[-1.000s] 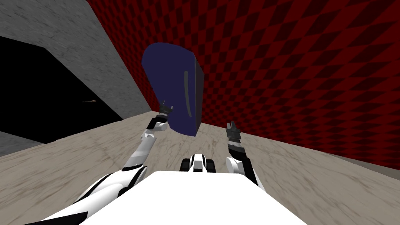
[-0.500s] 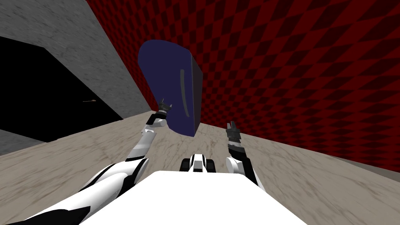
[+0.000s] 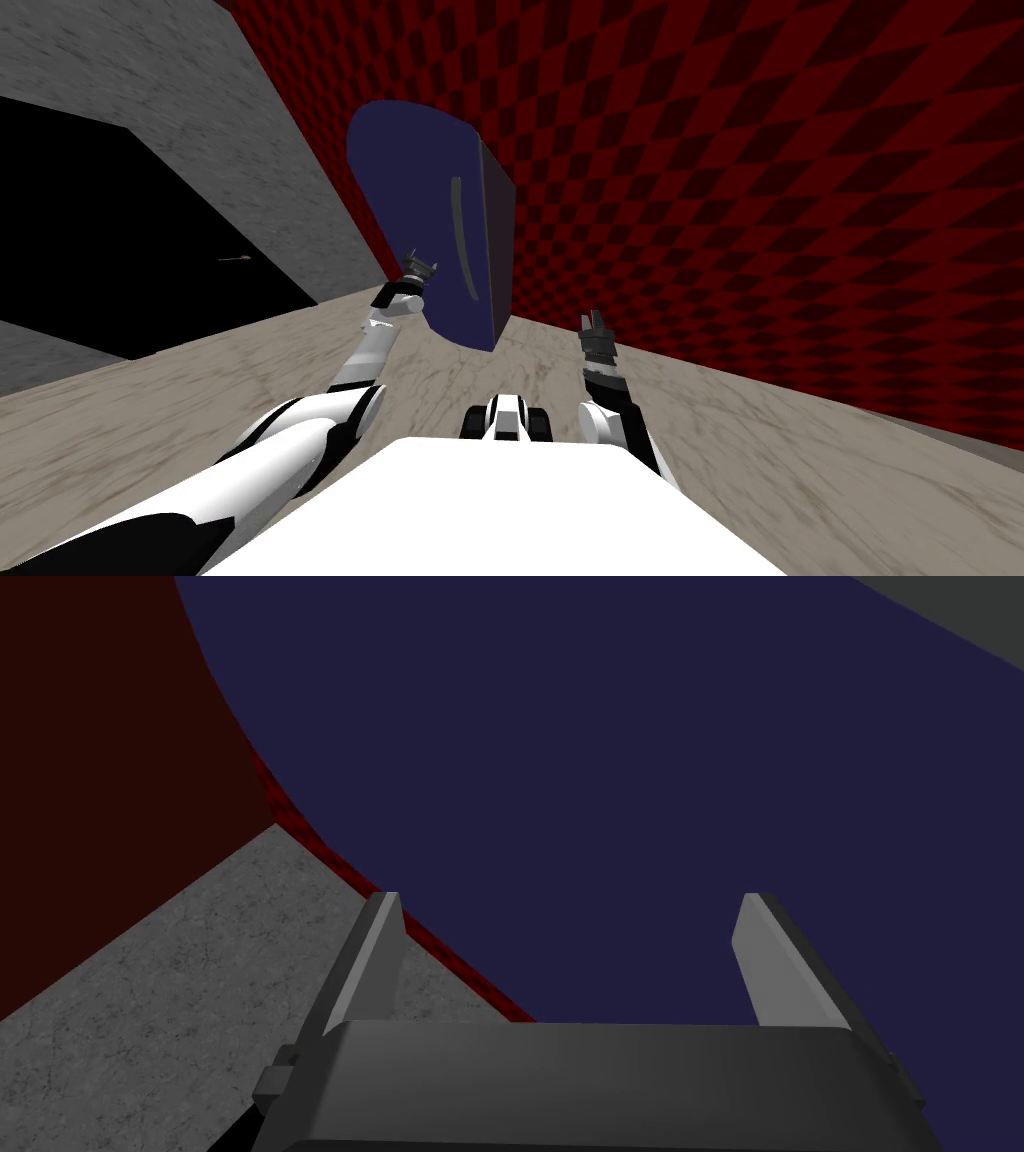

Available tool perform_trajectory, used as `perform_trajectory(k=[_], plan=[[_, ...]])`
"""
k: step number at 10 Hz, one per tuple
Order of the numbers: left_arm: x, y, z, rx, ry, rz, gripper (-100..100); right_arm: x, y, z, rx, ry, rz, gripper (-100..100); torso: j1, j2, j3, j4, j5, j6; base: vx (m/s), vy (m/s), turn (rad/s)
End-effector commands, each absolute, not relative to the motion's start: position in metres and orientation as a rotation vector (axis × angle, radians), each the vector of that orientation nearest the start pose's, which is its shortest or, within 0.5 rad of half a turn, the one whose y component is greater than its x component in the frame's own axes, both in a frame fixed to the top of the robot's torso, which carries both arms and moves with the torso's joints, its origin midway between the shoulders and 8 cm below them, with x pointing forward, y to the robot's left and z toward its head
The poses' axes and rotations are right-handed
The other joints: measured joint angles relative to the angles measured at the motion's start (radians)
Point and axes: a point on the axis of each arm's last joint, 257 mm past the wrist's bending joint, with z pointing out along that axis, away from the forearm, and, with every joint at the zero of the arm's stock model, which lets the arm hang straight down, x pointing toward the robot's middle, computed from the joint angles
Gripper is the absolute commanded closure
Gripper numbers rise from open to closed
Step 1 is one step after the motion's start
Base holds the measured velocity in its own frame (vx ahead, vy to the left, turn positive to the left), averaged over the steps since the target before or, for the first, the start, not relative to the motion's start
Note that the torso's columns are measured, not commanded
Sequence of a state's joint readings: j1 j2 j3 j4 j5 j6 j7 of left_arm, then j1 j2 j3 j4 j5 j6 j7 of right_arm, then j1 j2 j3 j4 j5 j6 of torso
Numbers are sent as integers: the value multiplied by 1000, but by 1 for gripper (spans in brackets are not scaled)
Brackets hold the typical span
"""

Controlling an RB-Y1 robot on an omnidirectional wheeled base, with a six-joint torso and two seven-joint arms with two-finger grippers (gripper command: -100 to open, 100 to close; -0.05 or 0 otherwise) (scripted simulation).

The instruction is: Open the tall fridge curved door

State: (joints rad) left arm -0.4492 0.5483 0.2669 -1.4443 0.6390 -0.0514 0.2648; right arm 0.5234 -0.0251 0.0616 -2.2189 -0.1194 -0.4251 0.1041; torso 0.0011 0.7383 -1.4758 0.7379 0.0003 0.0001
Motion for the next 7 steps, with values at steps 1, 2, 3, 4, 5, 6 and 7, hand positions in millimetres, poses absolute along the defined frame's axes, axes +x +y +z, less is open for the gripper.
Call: perform_trajectory(k=[1,2,3,4,5,6,7], plan=[[617,469,92,-1165,527,-1660,-100,366,-275,-28,809,707,1297,0,-2,0,0,0,0,0,41,-130,26],[617,469,92,-1165,527,-1660,-100,366,-275,-28,809,707,1297,0,-1,0,0,0,0,0,20,-69,-4],[623,480,101,-1187,505,-1665,-100,366,-276,-28,809,707,1297,0,2,1,0,0,1,0,23,-111,36],[625,484,94,-1204,505,-1655,-100,366,-276,-28,809,707,1297,0,-1,0,0,0,0,0,43,-106,34],[628,492,106,-1216,484,-1665,-100,366,-276,-28,809,707,1297,0,-1,-1,-1,0,0,0,53,-128,41],[631,498,95,-1241,484,-1651,-100,366,-275,-28,809,707,1297,0,-3,-2,-1,0,-1,0,31,-132,23],[635,508,103,-1261,463,-1655,-100,366,-275,-28,809,707,1297,0,-2,0,0,0,-1,0,40,-142,46]])
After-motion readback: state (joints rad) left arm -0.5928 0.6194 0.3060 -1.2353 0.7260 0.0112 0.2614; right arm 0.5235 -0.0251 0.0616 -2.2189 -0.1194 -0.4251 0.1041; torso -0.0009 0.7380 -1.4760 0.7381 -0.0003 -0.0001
